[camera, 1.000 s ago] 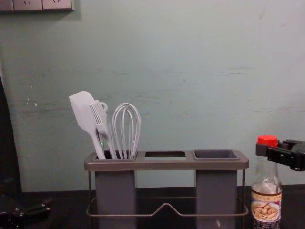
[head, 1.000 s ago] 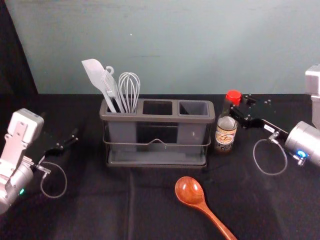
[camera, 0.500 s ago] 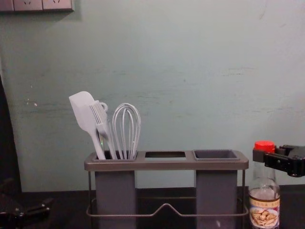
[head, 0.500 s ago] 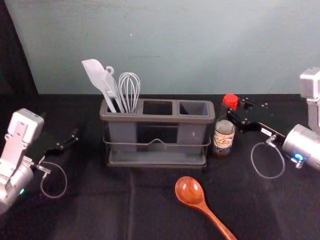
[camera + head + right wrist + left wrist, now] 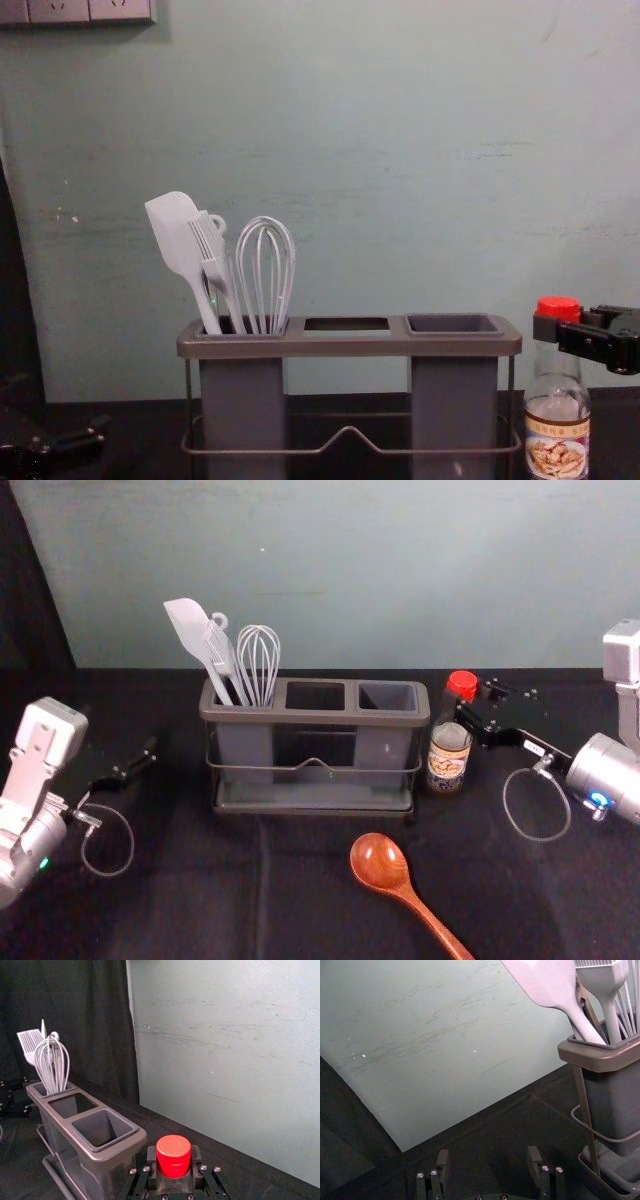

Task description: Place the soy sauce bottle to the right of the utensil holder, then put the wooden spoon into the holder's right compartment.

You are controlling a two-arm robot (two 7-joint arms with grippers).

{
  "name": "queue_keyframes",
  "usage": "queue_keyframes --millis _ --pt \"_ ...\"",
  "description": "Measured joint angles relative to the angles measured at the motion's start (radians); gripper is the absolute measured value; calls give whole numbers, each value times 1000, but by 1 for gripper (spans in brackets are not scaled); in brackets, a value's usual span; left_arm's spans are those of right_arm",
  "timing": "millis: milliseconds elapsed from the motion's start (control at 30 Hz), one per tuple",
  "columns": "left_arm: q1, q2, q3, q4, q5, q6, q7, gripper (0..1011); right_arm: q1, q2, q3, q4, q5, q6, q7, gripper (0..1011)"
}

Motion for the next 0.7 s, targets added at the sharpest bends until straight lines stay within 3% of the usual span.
queue_keyframes --millis 533,700 --pt "0 0 0 0 0 0 0 1011 1 1 0 0 1 -1 1 400" --pt "0 0 0 0 0 0 0 1011 1 1 -1 -1 1 -1 1 586"
